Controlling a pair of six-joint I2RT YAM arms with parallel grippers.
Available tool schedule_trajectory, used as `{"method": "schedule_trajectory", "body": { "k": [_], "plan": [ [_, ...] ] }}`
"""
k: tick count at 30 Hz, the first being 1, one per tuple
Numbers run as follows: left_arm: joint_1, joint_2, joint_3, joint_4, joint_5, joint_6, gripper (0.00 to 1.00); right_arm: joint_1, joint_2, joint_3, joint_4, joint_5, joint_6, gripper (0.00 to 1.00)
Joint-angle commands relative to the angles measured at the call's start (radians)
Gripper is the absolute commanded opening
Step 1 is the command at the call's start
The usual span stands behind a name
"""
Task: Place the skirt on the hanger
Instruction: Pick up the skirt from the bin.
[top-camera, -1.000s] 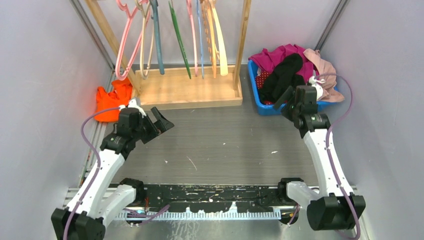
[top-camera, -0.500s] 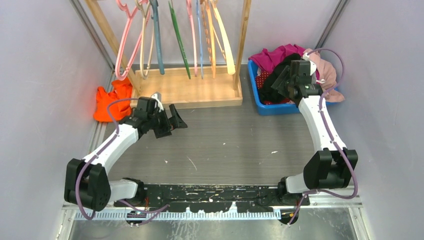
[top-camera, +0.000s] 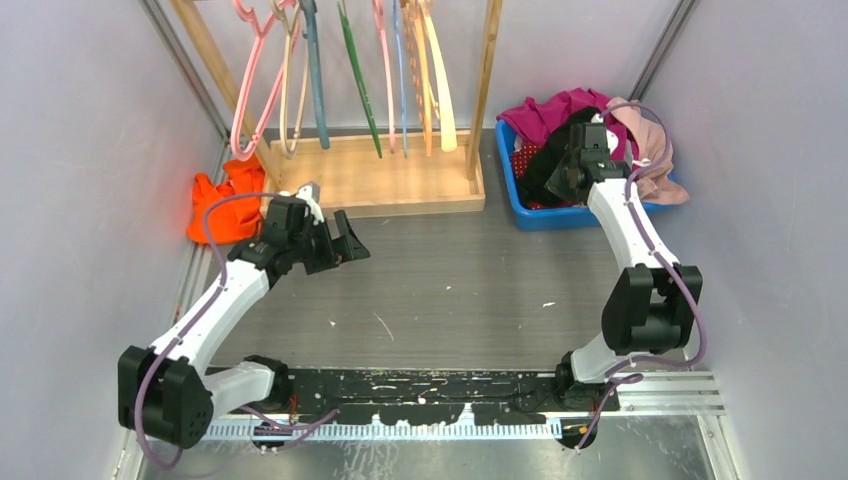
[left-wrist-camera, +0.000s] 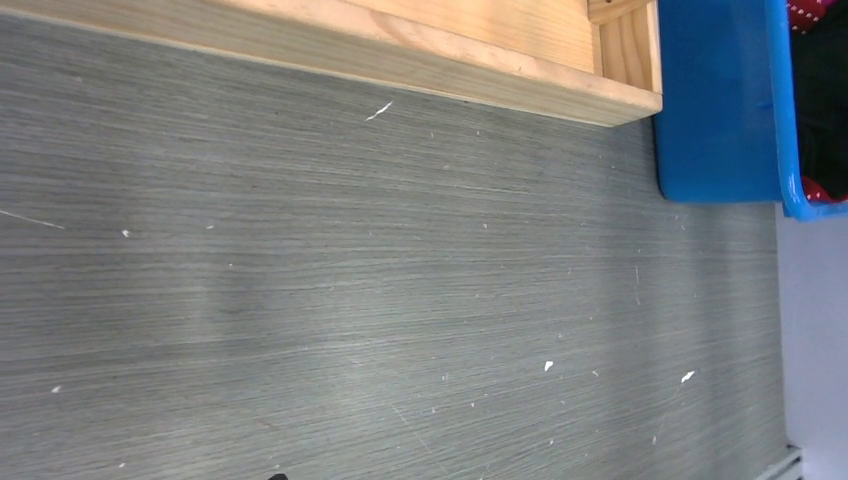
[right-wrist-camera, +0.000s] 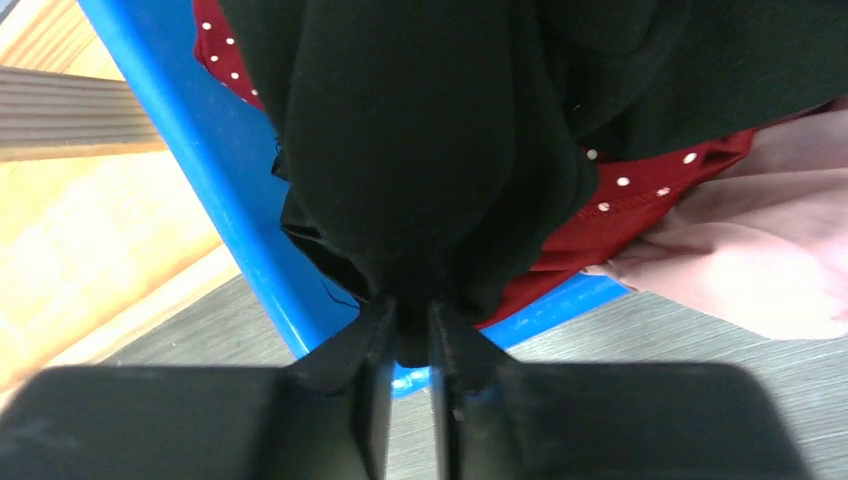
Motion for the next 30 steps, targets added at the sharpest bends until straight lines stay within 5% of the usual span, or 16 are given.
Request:
{"method": "schedule_trajectory", "body": {
  "k": [1, 4, 6, 21, 30],
  "plan": [
    [-0.015, -0.107, -0.018, 0.009, -0.077, 0.045, 0.79, -0.001, -0.011, 0.057, 0.021, -0.04, -0.015, 0.12],
    [-0.015, -0.102, -0.003, -0.026, -0.077, 0.038, 0.35, 0.005, -0.063, 0.08, 0.005, -0.075, -0.019, 0.01],
    [-0.016, -0.084, 0.001, -0.037, -0.051, 0.038, 0.19, 0.014, -0.098, 0.114, -0.02, -0.103, -0.031, 0.01],
    [-0.015, -0.168, -0.013, -0.051, 0.017, 0.013, 0.17, 0.03, -0.459, 0.352, -0.138, -0.427, -0.03, 0.01],
    [-0.016, -0.269, 0.024, -0.109, 0.078, 0.011, 0.32, 0.03, -0.541, 0.383, 0.042, -0.808, 0.139, 0.01]
  ]
}}
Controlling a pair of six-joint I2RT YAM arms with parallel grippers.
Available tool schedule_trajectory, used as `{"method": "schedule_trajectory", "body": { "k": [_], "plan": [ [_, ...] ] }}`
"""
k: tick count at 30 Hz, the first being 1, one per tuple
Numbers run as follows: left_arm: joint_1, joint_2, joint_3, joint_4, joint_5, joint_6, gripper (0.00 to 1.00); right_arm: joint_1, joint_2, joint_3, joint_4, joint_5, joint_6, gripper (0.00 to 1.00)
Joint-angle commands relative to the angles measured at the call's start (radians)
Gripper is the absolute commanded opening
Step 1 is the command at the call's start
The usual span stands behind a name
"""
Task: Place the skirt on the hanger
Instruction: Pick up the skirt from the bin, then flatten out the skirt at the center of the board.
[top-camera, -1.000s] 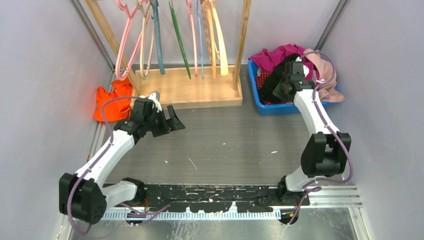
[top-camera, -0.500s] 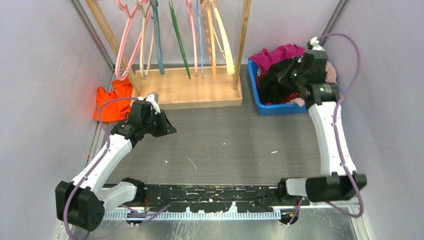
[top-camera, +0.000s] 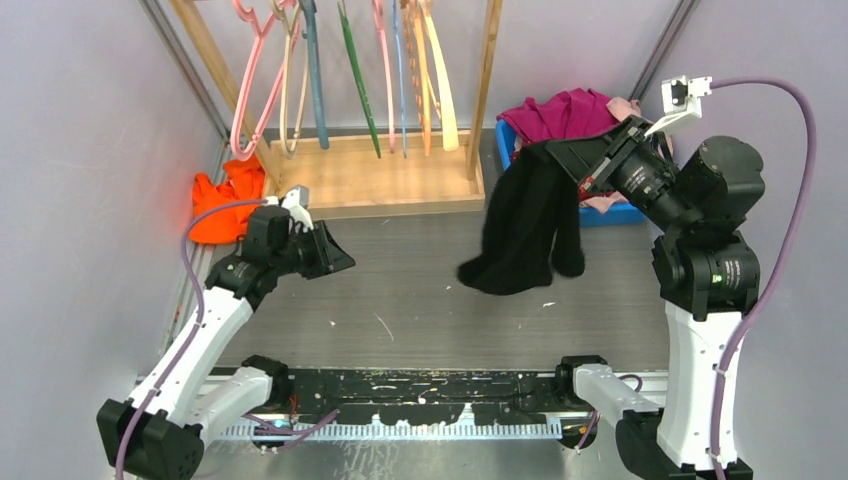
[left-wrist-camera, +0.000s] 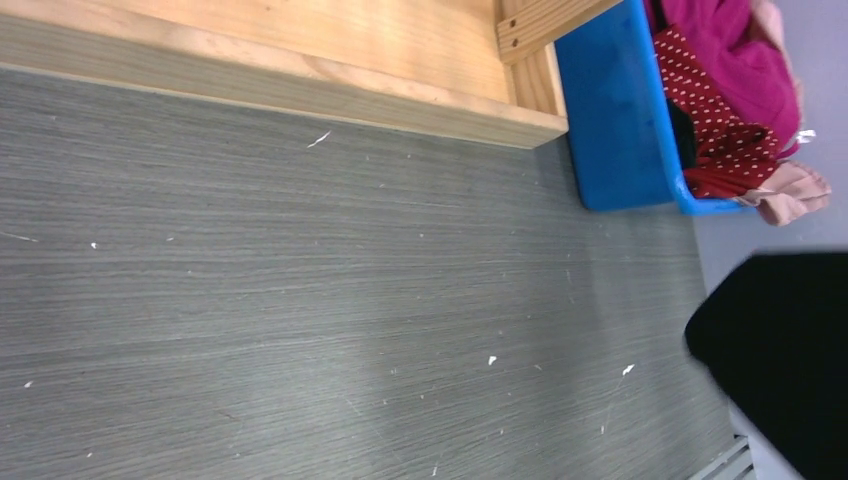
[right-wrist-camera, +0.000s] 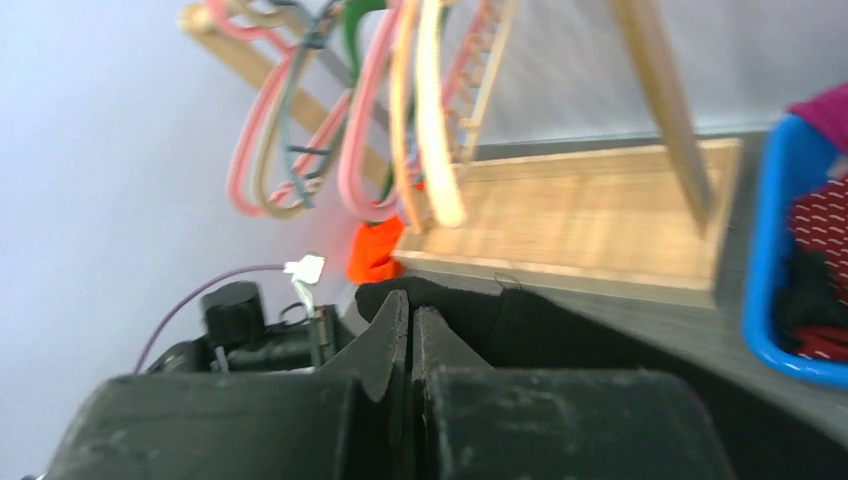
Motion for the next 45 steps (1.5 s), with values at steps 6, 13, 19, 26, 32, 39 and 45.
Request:
{"method": "schedule_trajectory", "body": {
  "k": [6, 13, 19, 26, 32, 39, 45],
  "plan": [
    [-0.004, -0.177, 0.069, -0.094, 0.112, -0.013, 0.41, 0.008, -0.054, -0.261, 0.449, -0.243, 0.317, 0.01],
    [-0.003, -0.31, 0.028, -0.147, 0.126, -0.043, 0.46, 0.177, -0.003, -0.478, 0.51, -0.074, 0.281, 0.01],
    [-0.006, -0.313, -0.139, -0.006, 0.116, -0.097, 0.48, 0.229, 0.062, -0.649, 0.5, 0.022, 0.216, 0.01],
    [-0.094, -0.135, -0.235, 0.285, 0.007, -0.103, 0.51, 0.229, 0.057, -0.628, 0.45, -0.038, 0.166, 0.01],
    [-0.258, 0.072, -0.177, 0.562, -0.1, 0.006, 0.53, 0.23, 0.045, -0.526, 0.318, -0.162, 0.108, 0.01],
    [-0.37, 0.199, -0.135, 0.726, -0.173, 0.16, 0.54, 0.23, 0.011, -0.404, 0.149, -0.239, 0.037, 0.01],
    [-0.415, 0.191, -0.211, 0.907, -0.183, 0.237, 0.55, 0.229, -0.001, -0.359, 0.092, -0.27, 0.019, 0.01]
  ]
}}
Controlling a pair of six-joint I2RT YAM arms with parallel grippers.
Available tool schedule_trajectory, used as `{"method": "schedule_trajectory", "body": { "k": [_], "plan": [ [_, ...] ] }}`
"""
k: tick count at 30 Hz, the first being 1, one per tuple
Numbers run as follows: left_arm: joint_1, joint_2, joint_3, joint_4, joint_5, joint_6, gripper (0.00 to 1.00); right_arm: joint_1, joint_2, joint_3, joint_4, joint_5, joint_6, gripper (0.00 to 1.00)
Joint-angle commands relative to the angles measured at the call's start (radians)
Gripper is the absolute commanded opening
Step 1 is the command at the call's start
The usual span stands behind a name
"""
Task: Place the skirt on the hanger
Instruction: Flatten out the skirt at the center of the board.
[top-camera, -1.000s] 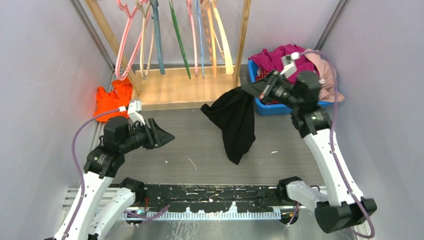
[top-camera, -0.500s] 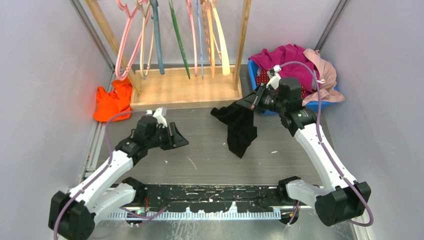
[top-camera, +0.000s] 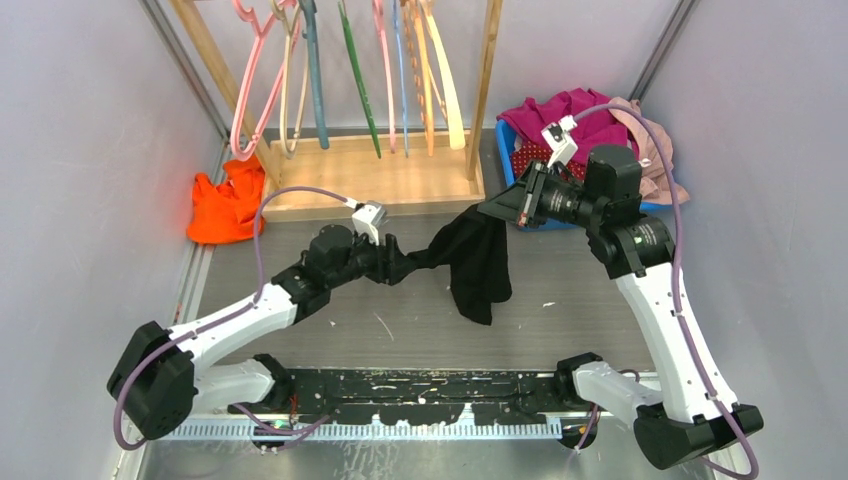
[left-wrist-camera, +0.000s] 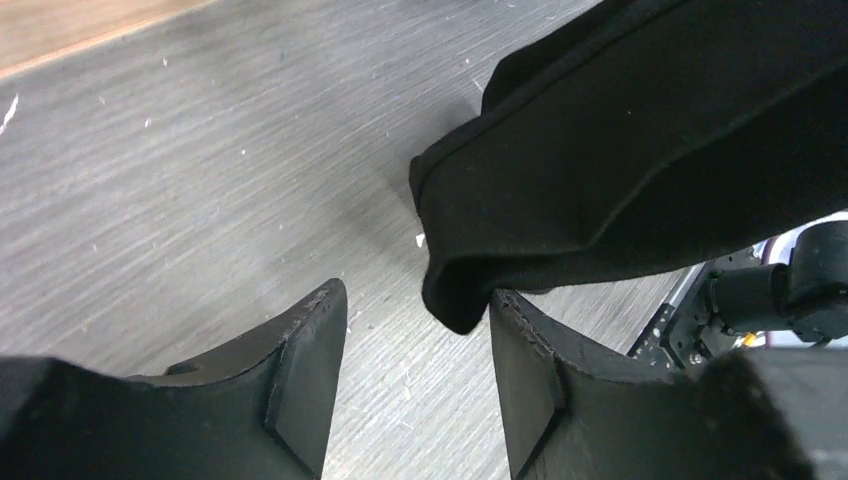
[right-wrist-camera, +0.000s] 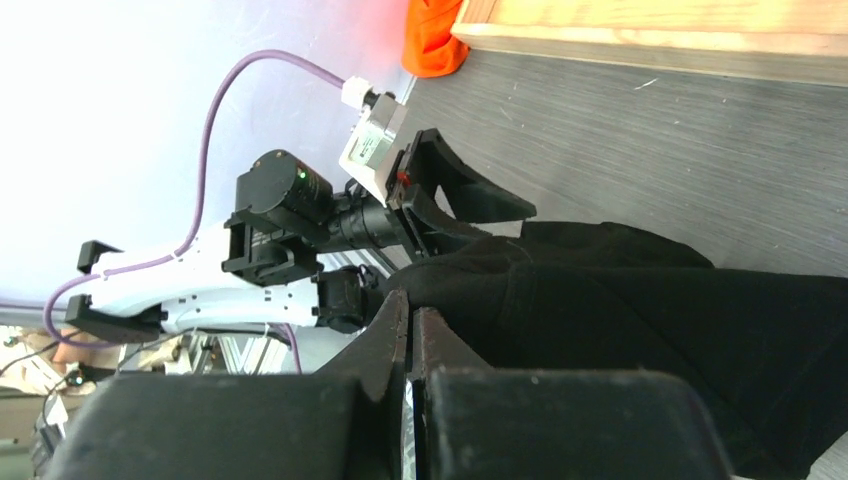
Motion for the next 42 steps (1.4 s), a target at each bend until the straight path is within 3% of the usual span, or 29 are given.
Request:
{"method": "schedule_trajectory", "body": {
  "k": [1, 19, 21, 23, 25, 26, 29, 35, 39, 42],
  "plan": [
    [-0.03, -0.002, -0.017, 0.212, -0.034, 0.105, 0.55, 0.0, -0.021, 0.055, -0.036, -0.064, -0.035, 0.01],
    [-0.147, 0.217, 0.11, 0.247, -0.071, 0.18, 0.54, 0.0, -0.027, 0.058, -0.082, -0.069, -0.069, 0.01],
    [-0.154, 0.236, 0.126, 0.245, -0.079, 0.187, 0.49, 0.0, -0.028, 0.058, -0.085, -0.067, -0.073, 0.01],
    [-0.156, 0.256, 0.151, 0.219, -0.09, 0.193, 0.32, 0.0, -0.028, 0.06, -0.095, -0.064, -0.08, 0.01],
    [-0.156, 0.264, 0.184, 0.149, -0.102, 0.202, 0.04, 0.0, -0.029, 0.06, -0.104, -0.057, -0.085, 0.01],
    [-0.156, 0.257, 0.196, 0.114, -0.113, 0.201, 0.0, 0.0, -0.028, 0.06, -0.11, -0.051, -0.091, 0.01],
    [-0.156, 0.198, 0.235, -0.025, -0.172, 0.192, 0.0, 0.0, -0.029, 0.063, -0.134, -0.03, -0.108, 0.01],
    [-0.154, -0.012, 0.422, -0.51, -0.391, 0.148, 0.0, 0.001, 0.004, 0.088, -0.201, 0.047, -0.15, 0.01],
    [-0.103, -0.031, 0.609, -0.77, -0.468, 0.149, 0.0, 0.0, 0.077, 0.128, -0.195, 0.113, -0.148, 0.01],
    [-0.032, -0.014, 0.722, -0.863, -0.466, 0.163, 0.0, 0.0, 0.169, 0.204, -0.195, 0.154, -0.155, 0.01]
  ]
}}
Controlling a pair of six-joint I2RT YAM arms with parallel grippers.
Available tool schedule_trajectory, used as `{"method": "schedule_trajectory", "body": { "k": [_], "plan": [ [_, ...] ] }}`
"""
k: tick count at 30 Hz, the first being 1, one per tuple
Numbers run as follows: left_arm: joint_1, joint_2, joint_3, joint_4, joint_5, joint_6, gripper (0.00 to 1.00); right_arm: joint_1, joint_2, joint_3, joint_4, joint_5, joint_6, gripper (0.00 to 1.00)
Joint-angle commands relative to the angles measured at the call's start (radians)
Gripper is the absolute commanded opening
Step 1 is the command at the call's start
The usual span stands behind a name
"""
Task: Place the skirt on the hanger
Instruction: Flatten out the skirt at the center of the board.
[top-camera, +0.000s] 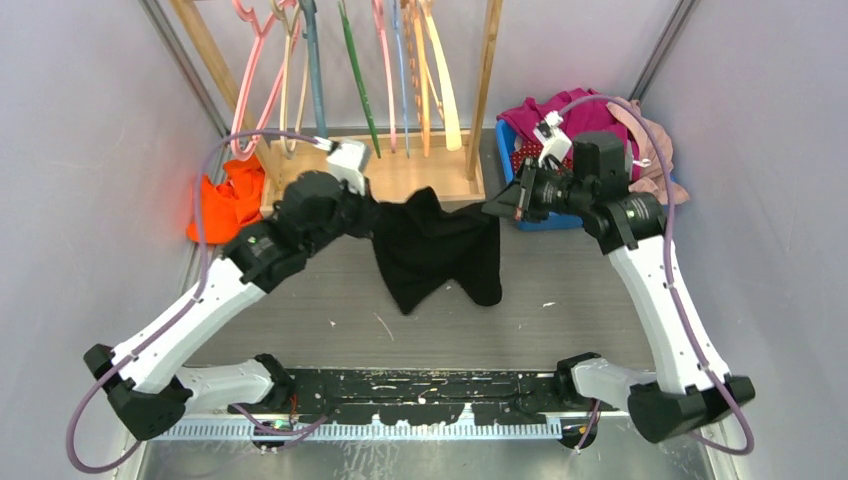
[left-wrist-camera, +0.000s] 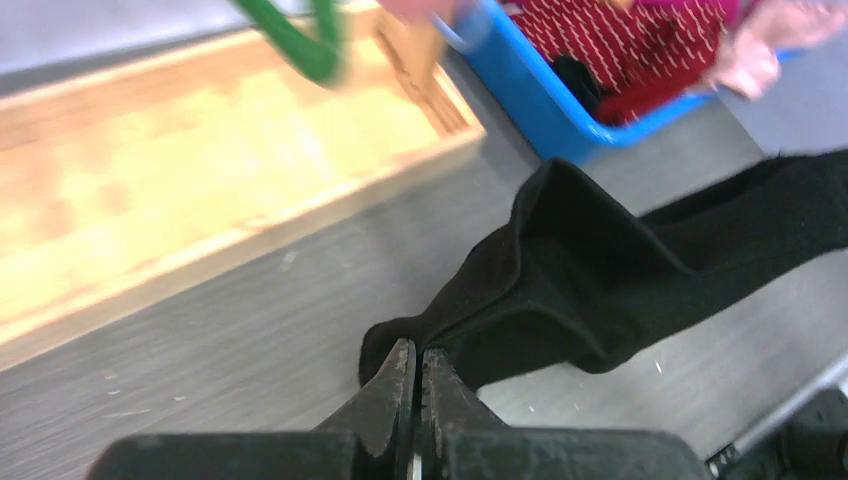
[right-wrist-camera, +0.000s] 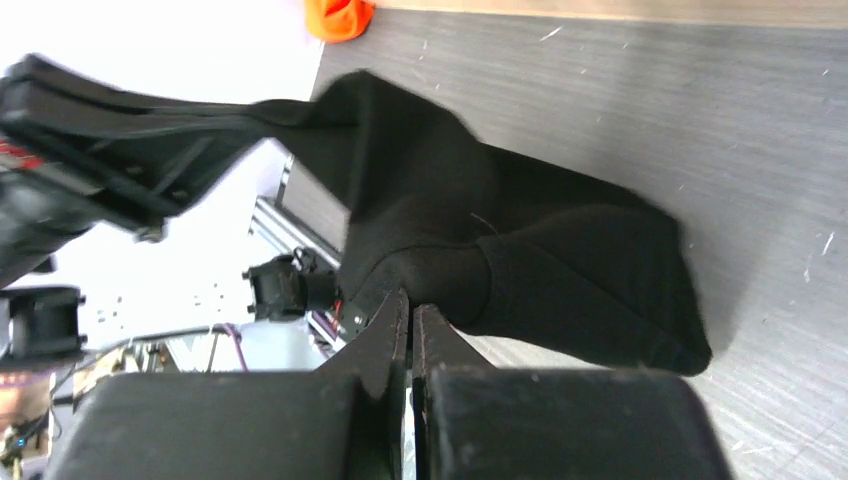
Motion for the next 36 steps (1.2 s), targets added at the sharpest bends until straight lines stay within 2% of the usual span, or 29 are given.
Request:
{"method": "schedule_trajectory", "body": {
  "k": [1, 6, 9, 13, 17, 20, 21, 22, 24, 26, 28, 30, 33, 34, 36],
  "plan": [
    [0.101, 0.01, 0.15, -0.242, -0.08, 0.014, 0.0, 0.0, 0.123, 0.138, 0.033, 0.083, -0.023, 0.01],
    [0.241, 0.068, 0.315, -0.265, -0.005, 0.066, 0.0, 0.001, 0.32, 0.392, 0.044, 0.124, -0.037, 0.01],
    [0.267, 0.087, 0.396, -0.281, -0.007, 0.103, 0.0, 0.0, 0.402, 0.524, 0.065, 0.127, -0.027, 0.01],
    [0.274, 0.063, 0.448, -0.302, -0.012, 0.127, 0.0, 0.0, 0.391, 0.508, 0.125, 0.095, -0.014, 0.01],
    [0.273, -0.001, 0.357, -0.323, 0.024, 0.111, 0.0, 0.0, 0.266, 0.258, 0.15, 0.067, -0.031, 0.01],
    [0.271, -0.112, 0.168, -0.323, 0.141, 0.015, 0.0, 0.005, 0.107, -0.066, 0.245, 0.053, 0.012, 0.04],
    [0.27, -0.152, 0.08, -0.318, 0.179, -0.029, 0.0, 0.012, 0.06, -0.211, 0.286, 0.043, 0.041, 0.09],
    [0.268, -0.192, -0.013, -0.309, 0.217, -0.077, 0.0, 0.021, 0.015, -0.314, 0.312, 0.037, 0.057, 0.22],
    [0.256, -0.274, -0.209, -0.302, 0.289, -0.181, 0.02, 0.047, -0.058, -0.482, 0.339, 0.038, 0.098, 0.33],
    [0.246, -0.366, -0.401, -0.321, 0.353, -0.295, 0.13, 0.079, -0.128, -0.598, 0.329, 0.031, 0.129, 0.62],
    [0.216, -0.488, -0.496, -0.374, 0.405, -0.42, 0.18, 0.104, -0.221, -0.66, 0.268, 0.049, 0.141, 0.64],
    [0.191, -0.623, -0.529, -0.416, 0.423, -0.535, 0.26, 0.11, -0.333, -0.683, 0.196, 0.075, 0.149, 0.63],
    [0.187, -0.742, -0.462, -0.516, 0.357, -0.573, 0.5, 0.109, -0.381, -0.684, 0.157, 0.076, 0.158, 0.64],
    [0.187, -0.745, -0.427, -0.548, 0.323, -0.559, 0.55, 0.109, -0.372, -0.683, 0.159, 0.073, 0.158, 0.64],
    [0.187, -0.702, -0.358, -0.586, 0.282, -0.526, 0.56, 0.109, -0.33, -0.687, 0.183, 0.094, 0.156, 0.64]
  ]
}}
